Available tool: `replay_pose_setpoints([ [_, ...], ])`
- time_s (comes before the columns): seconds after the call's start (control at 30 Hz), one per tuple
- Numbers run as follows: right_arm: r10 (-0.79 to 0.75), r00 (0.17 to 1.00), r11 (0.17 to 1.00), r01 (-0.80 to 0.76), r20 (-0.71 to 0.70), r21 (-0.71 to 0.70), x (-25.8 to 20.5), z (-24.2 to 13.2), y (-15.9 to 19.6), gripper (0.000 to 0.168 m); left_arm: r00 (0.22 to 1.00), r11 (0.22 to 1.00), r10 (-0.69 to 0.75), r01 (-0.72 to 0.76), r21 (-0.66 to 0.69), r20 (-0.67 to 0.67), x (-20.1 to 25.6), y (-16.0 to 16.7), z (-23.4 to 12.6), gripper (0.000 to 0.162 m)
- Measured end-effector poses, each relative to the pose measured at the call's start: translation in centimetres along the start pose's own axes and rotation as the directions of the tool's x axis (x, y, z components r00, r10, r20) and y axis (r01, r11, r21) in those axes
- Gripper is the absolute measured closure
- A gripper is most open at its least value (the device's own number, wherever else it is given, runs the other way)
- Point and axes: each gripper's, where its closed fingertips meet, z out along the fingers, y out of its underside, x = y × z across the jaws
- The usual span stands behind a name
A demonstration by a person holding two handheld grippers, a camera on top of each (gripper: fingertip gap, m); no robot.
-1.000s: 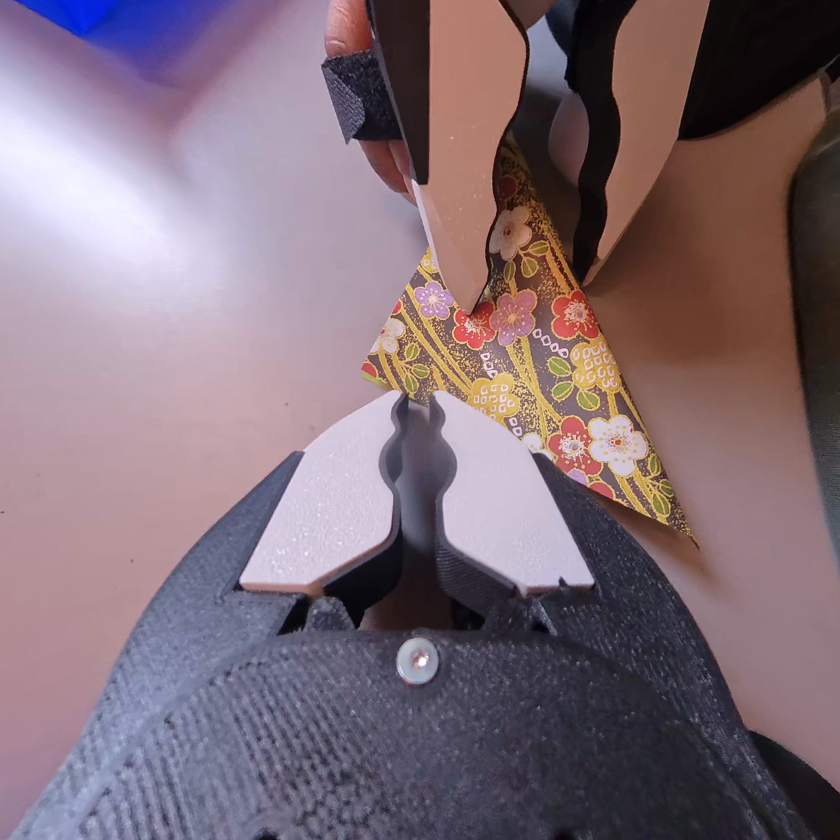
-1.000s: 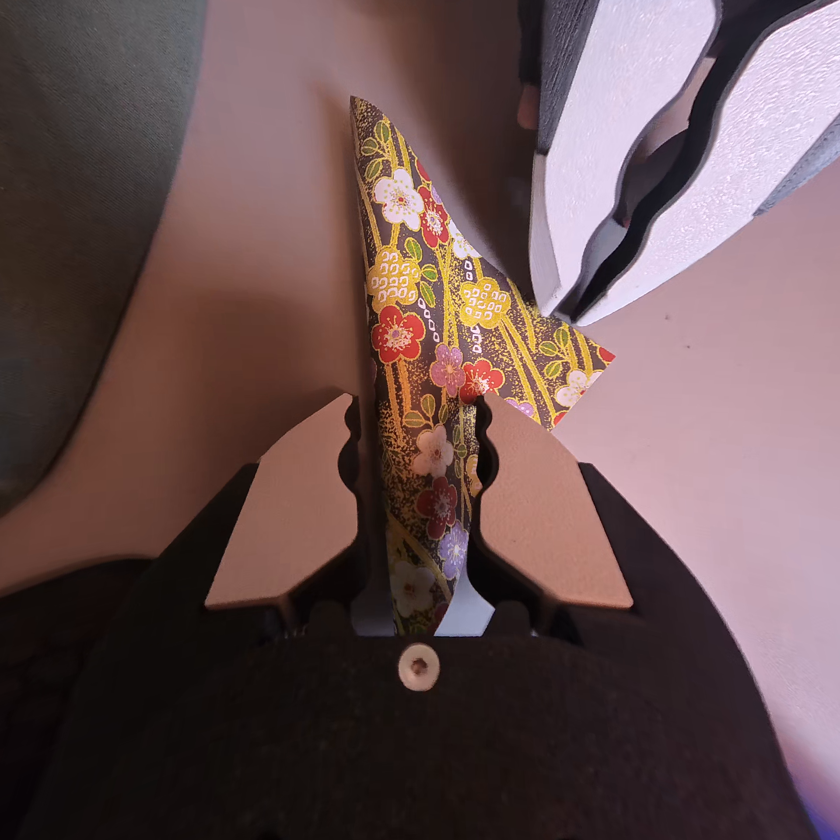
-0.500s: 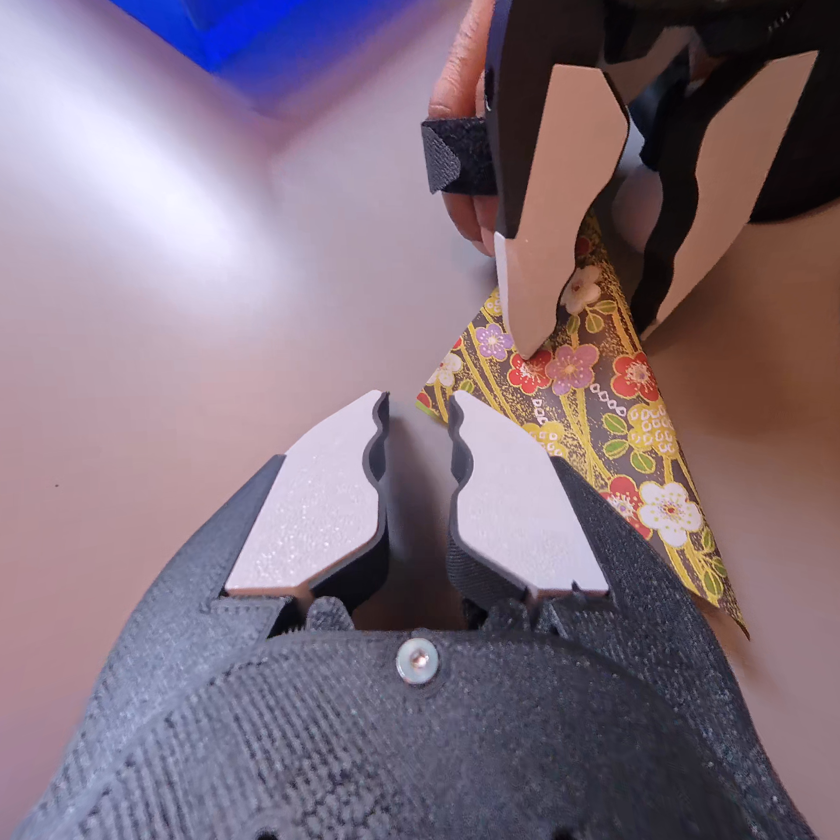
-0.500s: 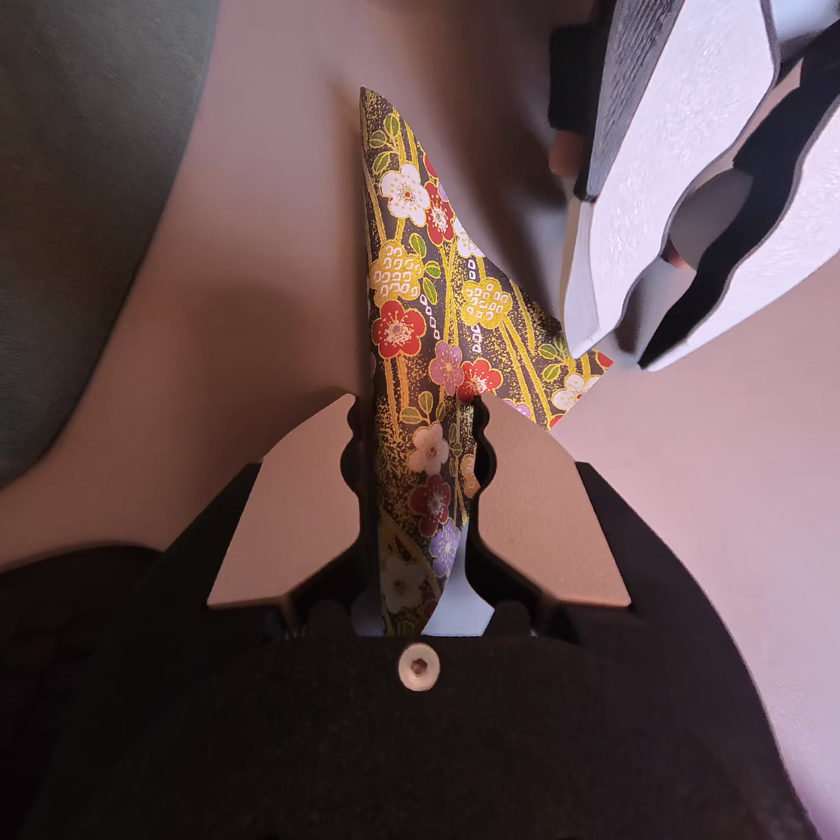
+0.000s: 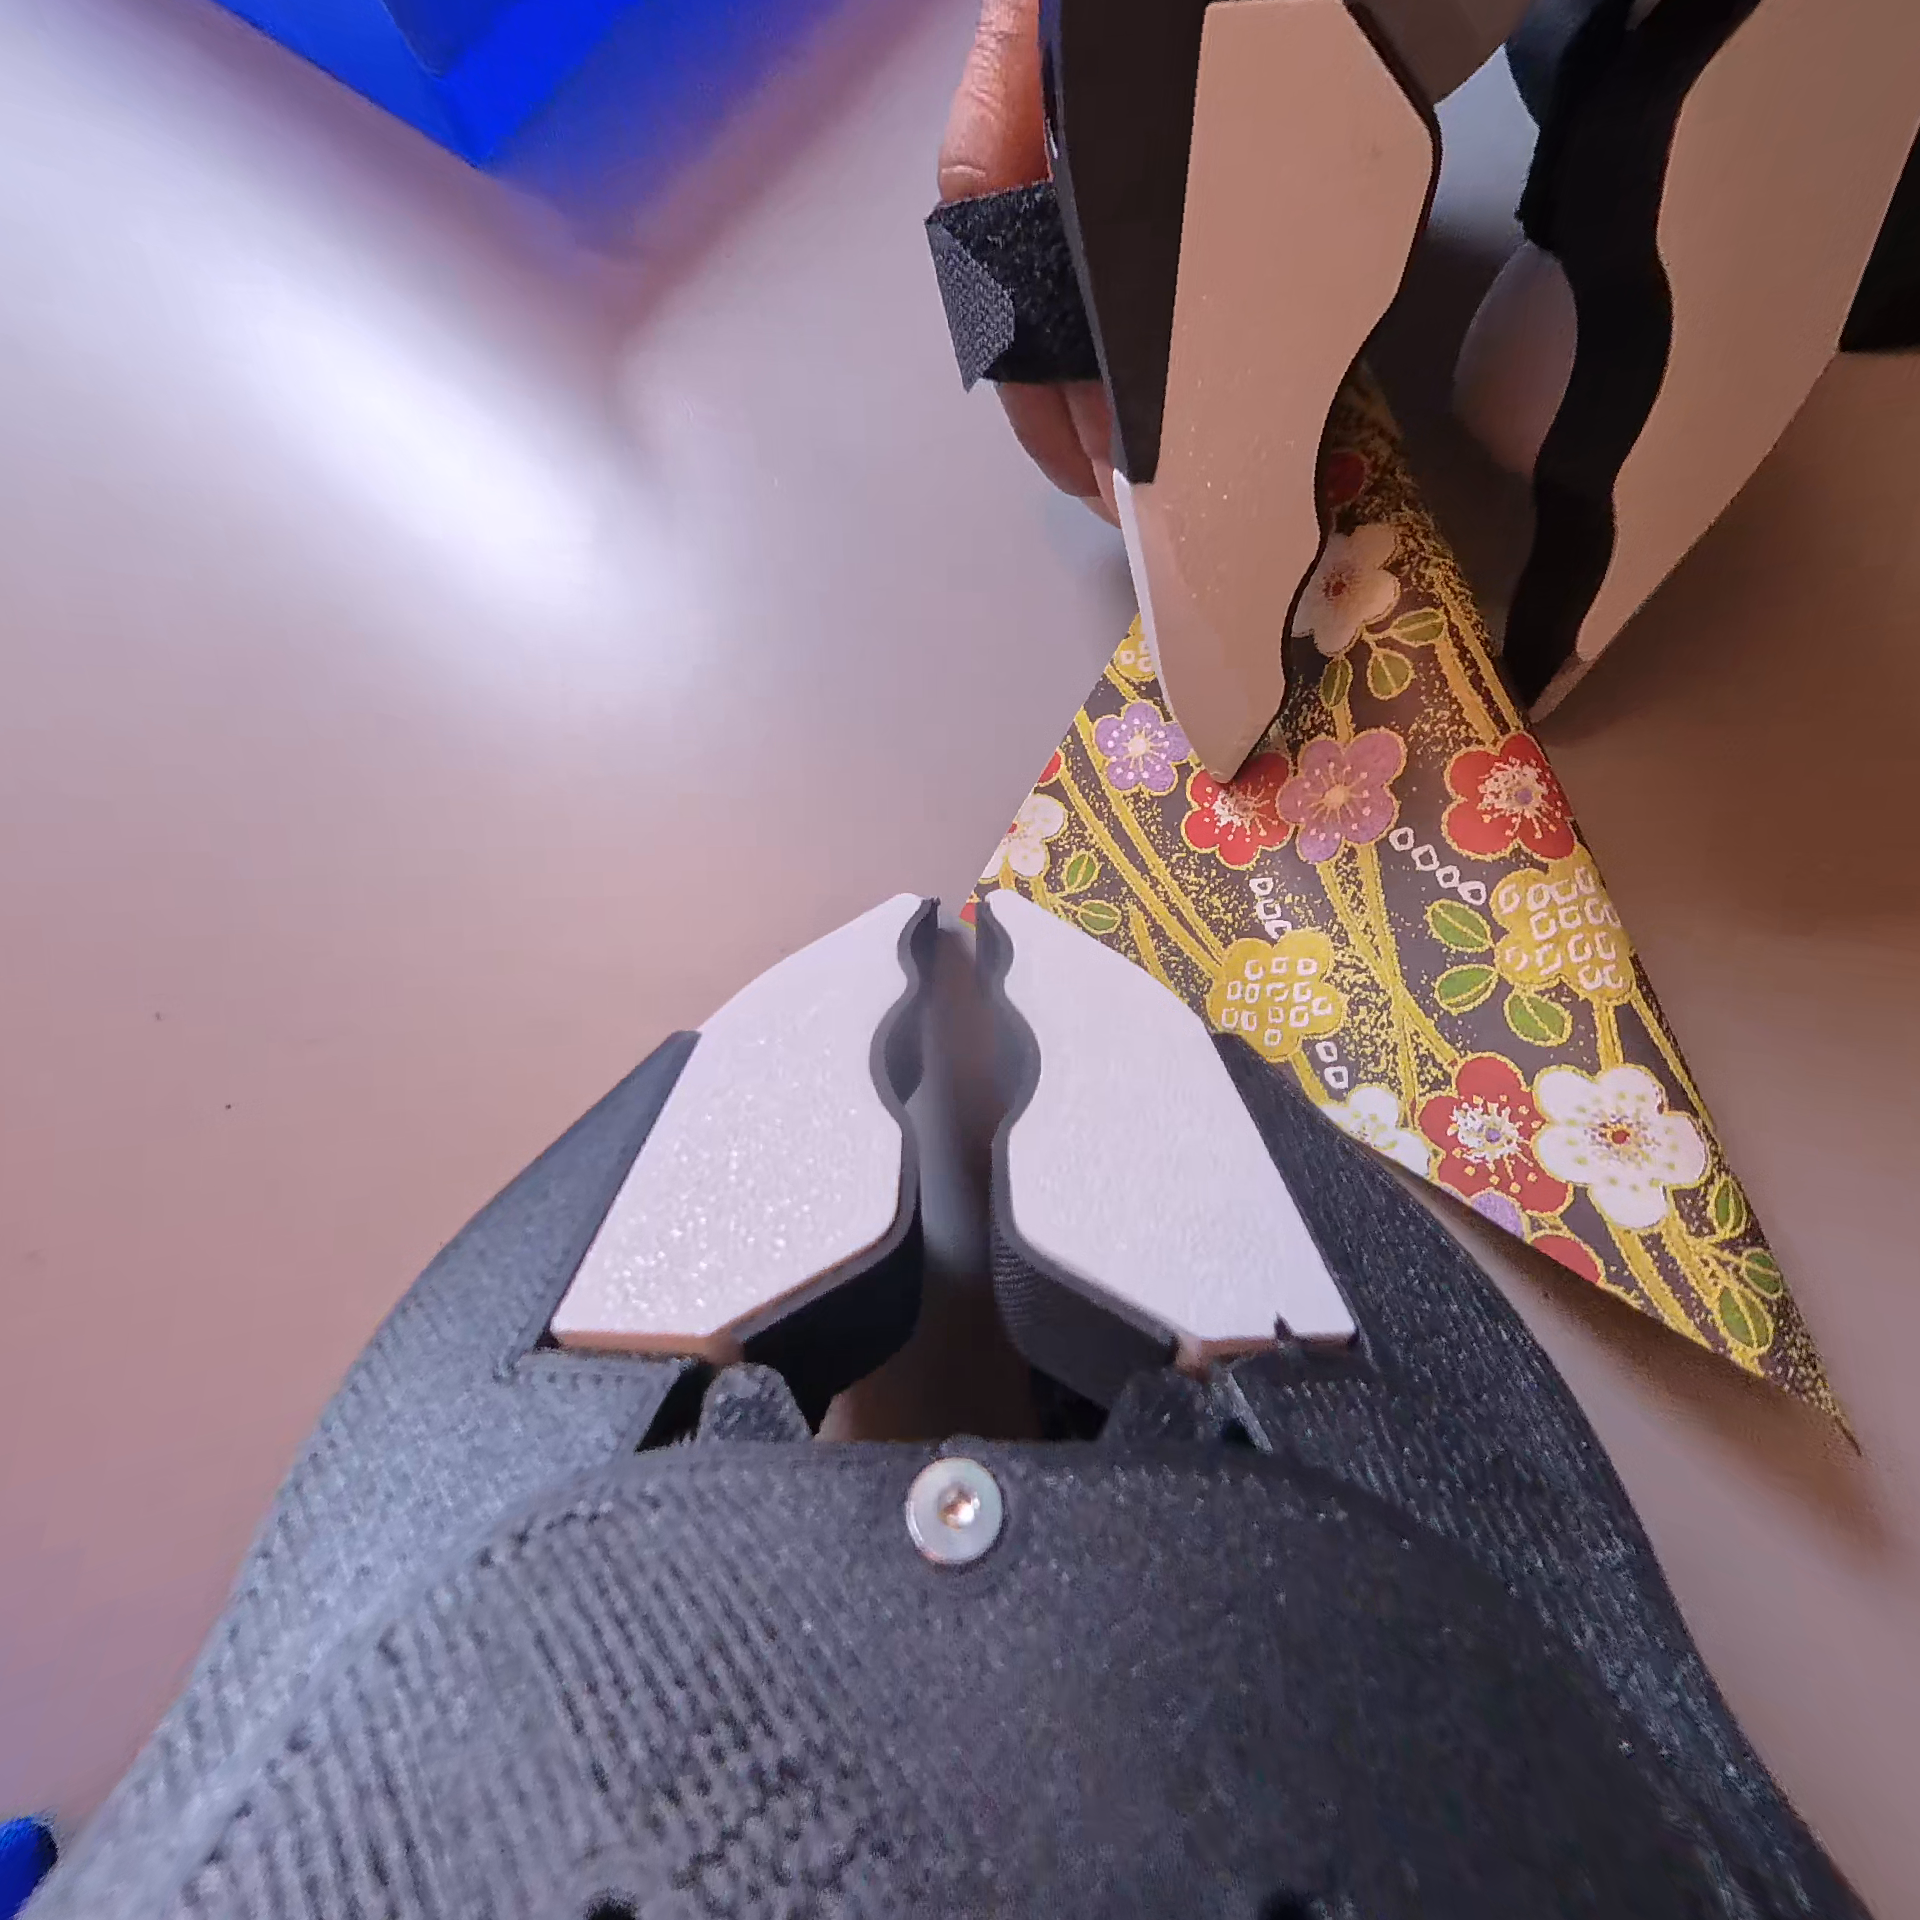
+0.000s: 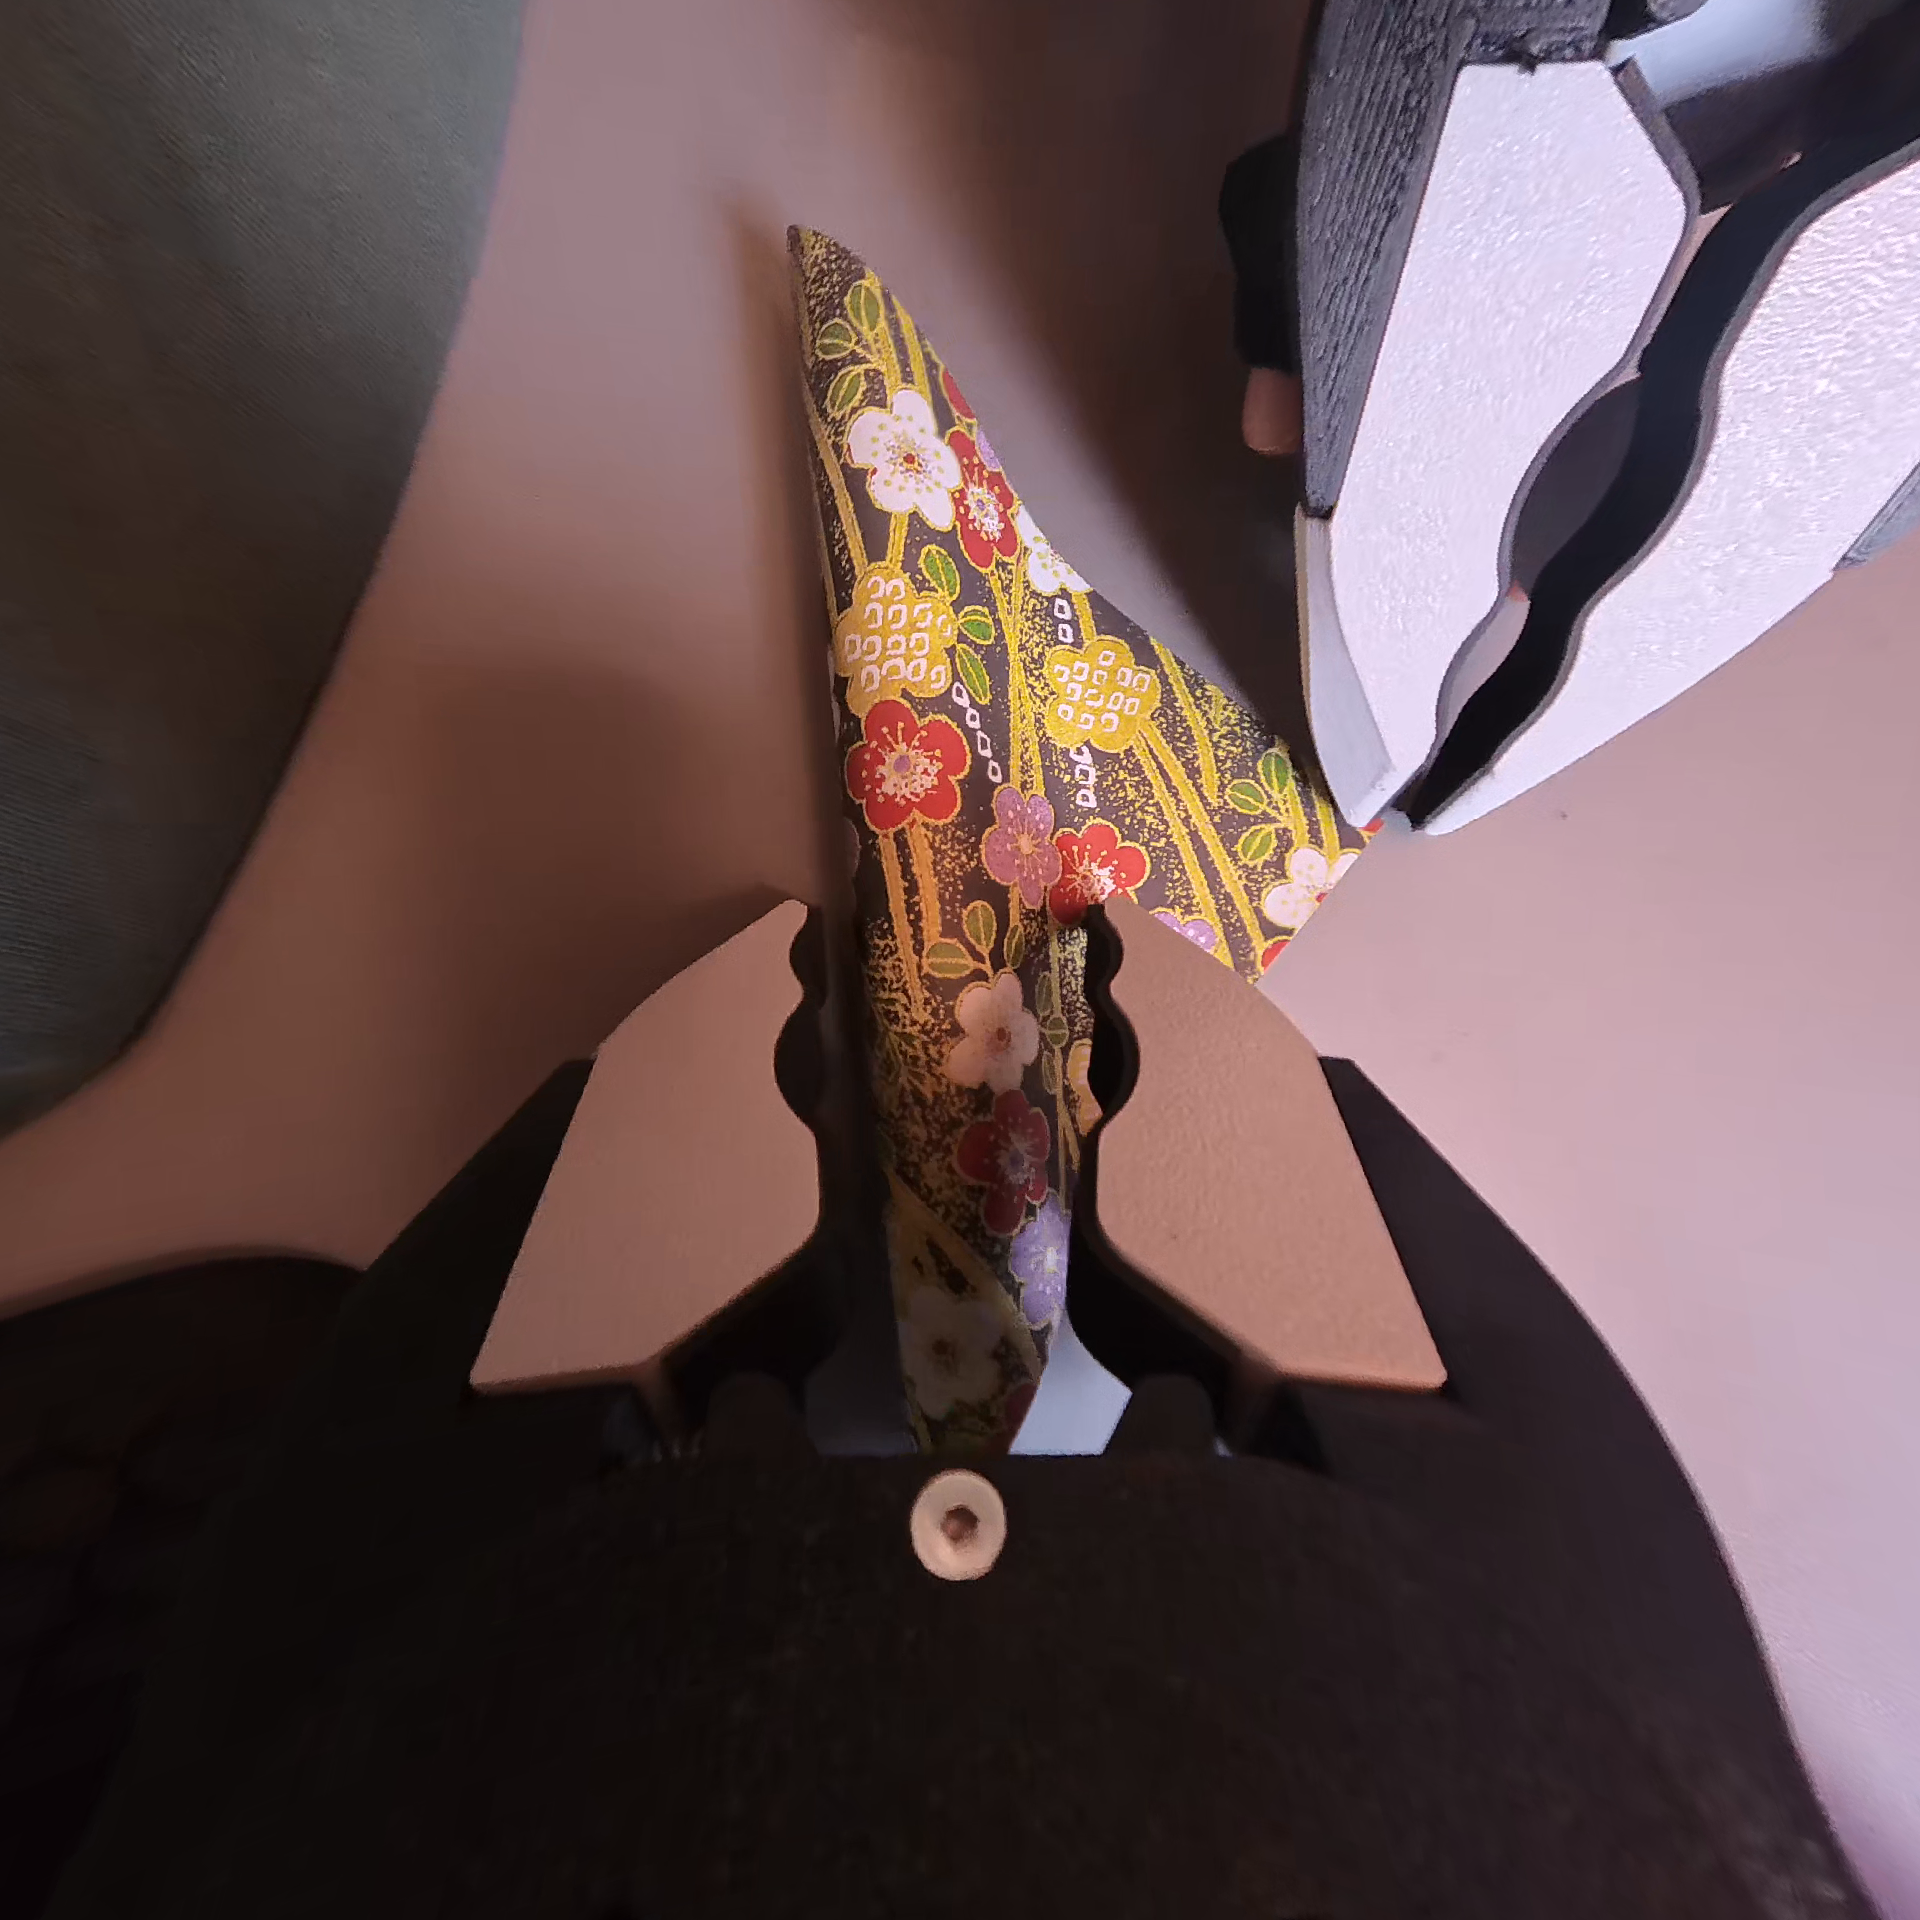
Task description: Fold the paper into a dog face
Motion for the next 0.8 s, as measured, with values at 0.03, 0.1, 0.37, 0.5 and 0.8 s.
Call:
replay_pose_setpoints([
  [0.03,0.001,1.000,1.000,-0.001,-0.001,0.003,0.0,0.0,0.0,0.120,1.000,1.000,0.001,-0.001,-0.002,0.001,0.0,0.0,0.0,0.155],
  [0.1,0.006,1.000,1.000,-0.006,-0.001,0.011,0.0,0.0,0.0,0.120,1.000,1.000,0.009,-0.009,-0.010,0.002,0.1,0.1,-0.1,0.155],
  [0.37,0.103,0.993,0.989,-0.109,0.065,0.096,-0.4,-0.4,-0.7,0.111,0.998,0.998,0.056,-0.056,-0.028,0.022,0.3,0.1,-0.1,0.159],
  [0.5,0.237,0.958,0.925,-0.274,0.164,0.262,0.6,-2.5,-3.0,0.110,0.999,0.999,0.043,-0.043,-0.022,0.006,0.4,0.2,-0.1,0.159],
  [0.8,0.389,0.875,0.818,-0.472,0.290,0.329,3.9,-3.8,-4.1,0.142,0.999,0.999,0.048,-0.048,-0.022,-0.003,0.5,0.2,-0.2,0.161],
])
